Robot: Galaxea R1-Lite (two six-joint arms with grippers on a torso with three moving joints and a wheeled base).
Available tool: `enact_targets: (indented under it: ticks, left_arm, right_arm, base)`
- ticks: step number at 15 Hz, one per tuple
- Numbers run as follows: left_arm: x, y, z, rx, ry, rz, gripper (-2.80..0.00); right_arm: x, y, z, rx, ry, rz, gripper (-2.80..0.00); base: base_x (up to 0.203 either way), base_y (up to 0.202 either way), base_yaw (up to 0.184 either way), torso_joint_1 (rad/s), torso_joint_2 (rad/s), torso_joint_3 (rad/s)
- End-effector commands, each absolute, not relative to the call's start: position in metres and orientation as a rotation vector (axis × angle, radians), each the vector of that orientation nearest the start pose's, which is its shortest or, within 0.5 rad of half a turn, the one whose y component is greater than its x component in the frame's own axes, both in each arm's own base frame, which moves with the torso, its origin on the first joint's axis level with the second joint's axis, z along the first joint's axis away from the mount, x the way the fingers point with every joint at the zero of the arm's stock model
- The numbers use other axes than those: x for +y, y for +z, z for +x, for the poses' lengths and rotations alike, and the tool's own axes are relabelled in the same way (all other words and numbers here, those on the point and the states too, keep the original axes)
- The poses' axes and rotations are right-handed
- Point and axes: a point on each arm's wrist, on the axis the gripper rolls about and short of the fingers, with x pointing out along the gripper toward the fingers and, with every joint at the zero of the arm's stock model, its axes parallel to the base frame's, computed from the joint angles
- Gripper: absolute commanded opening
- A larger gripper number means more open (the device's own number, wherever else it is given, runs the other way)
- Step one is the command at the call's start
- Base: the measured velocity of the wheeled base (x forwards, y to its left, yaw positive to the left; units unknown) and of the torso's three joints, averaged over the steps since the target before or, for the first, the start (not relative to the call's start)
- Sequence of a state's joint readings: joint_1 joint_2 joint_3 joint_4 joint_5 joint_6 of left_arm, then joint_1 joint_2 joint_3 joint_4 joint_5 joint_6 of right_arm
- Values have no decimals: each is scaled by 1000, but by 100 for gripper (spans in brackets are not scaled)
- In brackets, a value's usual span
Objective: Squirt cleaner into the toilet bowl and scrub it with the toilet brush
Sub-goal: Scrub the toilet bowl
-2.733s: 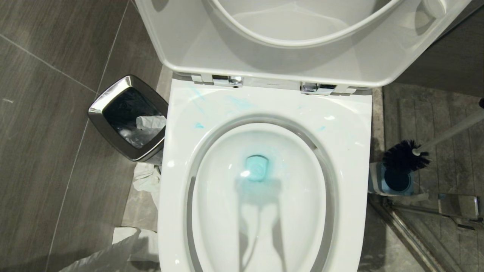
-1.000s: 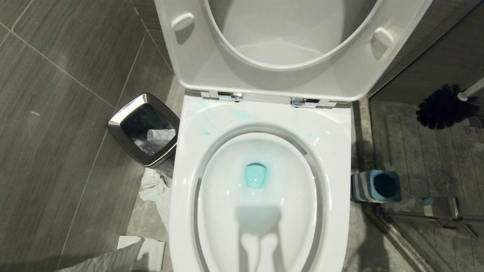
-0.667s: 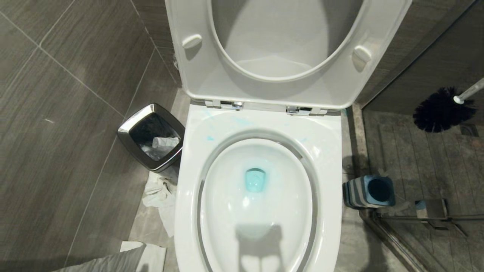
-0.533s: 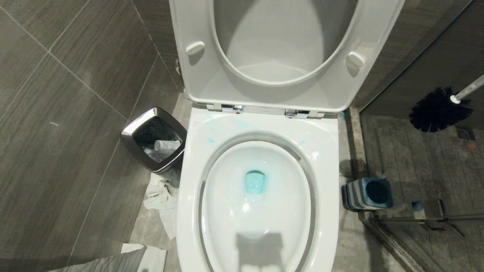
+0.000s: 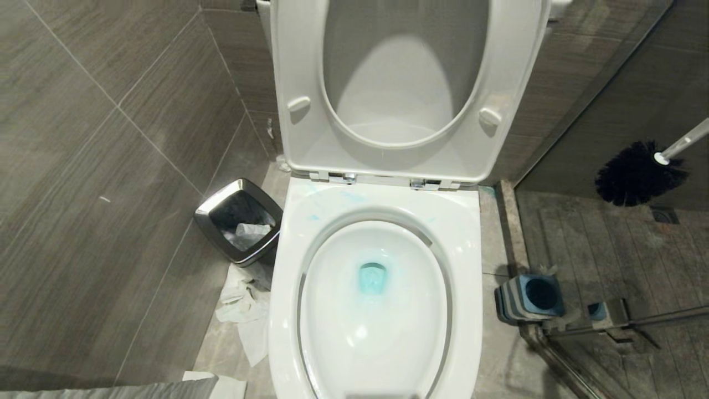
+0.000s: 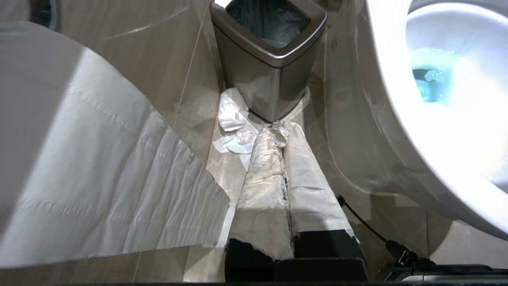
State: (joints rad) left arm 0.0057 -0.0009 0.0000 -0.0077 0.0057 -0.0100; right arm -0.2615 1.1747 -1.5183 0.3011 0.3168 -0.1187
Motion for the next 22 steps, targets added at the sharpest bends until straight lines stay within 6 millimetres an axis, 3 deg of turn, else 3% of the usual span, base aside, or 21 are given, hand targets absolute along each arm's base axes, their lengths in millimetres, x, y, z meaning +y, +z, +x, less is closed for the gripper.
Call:
enact_targets:
  ticks: [1, 15, 17, 22]
  left_arm:
    - [0, 75, -22, -4, 12, -11, -280]
    - [0, 75, -22, -3, 12, -11, -280]
    - [0, 75, -22, -3, 12, -11, -280]
    - [0, 74, -22, -2, 12, -11, -280]
  right_arm:
    - [-25, 411, 123, -42, 59, -131, -280]
    - [-19, 403, 129, 9, 107, -111, -280]
    - [-7, 398, 137, 44, 134, -111, -280]
    - [55, 386, 149, 108, 202, -150, -280]
  base:
    - [0, 0, 0, 7, 1, 201]
    - [0, 0, 0, 1, 4, 188]
    - [0, 0, 0, 2, -1, 20]
    - [0, 0, 0, 0, 0, 0]
